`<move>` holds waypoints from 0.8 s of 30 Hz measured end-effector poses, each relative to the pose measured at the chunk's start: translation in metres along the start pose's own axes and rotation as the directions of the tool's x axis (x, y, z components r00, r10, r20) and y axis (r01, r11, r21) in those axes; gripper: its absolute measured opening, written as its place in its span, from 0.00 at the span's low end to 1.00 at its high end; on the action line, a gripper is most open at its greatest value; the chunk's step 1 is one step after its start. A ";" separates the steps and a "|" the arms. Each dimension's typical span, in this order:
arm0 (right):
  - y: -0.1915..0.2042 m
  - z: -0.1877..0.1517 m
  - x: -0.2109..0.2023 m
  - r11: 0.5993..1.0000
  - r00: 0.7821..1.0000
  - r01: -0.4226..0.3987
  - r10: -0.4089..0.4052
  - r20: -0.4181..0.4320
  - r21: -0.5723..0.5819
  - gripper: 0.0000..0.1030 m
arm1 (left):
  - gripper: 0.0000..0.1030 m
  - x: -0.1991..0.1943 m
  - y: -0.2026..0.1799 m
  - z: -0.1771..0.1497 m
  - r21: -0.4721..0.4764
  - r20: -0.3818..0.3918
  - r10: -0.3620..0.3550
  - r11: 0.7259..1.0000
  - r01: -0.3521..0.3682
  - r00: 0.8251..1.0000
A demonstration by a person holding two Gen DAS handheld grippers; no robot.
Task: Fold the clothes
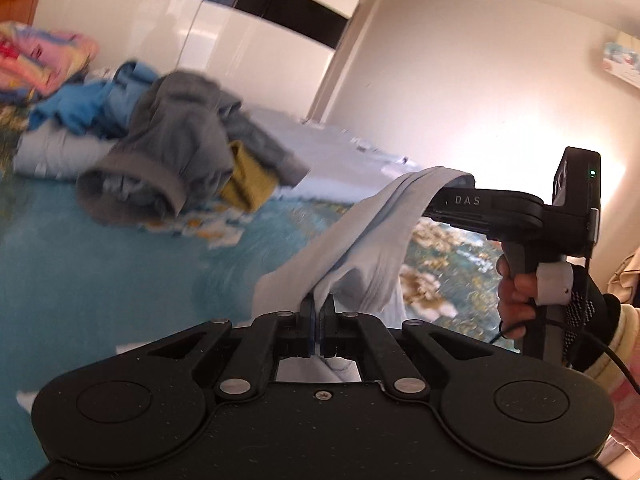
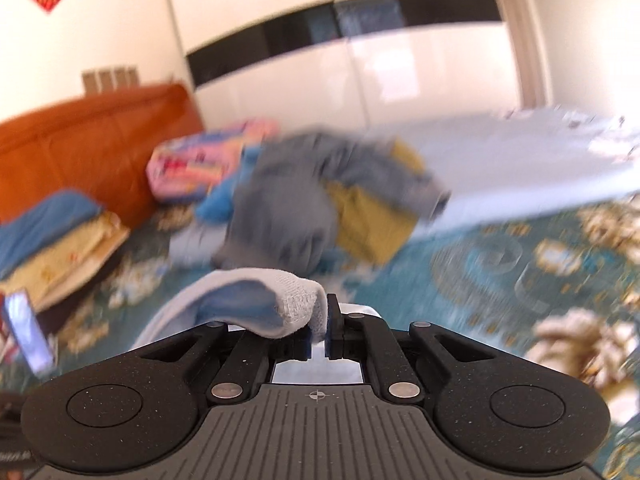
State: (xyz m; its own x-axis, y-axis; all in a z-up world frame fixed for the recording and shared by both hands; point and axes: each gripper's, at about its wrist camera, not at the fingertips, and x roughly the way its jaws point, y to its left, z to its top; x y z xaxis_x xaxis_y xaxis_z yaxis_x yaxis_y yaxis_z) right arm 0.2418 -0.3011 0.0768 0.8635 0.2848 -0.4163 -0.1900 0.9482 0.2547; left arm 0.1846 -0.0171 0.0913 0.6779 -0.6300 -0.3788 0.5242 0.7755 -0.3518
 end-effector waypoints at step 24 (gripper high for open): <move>0.081 0.129 -0.181 0.959 0.843 0.211 -0.079 0.533 -0.191 0.04 | 0.00 -0.168 -0.104 0.159 0.461 0.422 -0.028 0.867 -0.188 0.906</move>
State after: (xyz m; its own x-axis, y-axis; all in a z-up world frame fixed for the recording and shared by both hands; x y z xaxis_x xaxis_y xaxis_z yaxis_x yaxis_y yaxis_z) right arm 0.1300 -0.2941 0.2858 0.9915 0.0900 0.0941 -0.0895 0.9959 -0.0103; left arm 0.0977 0.0145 0.3274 0.8169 -0.5761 0.0283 0.5650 0.8092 0.1611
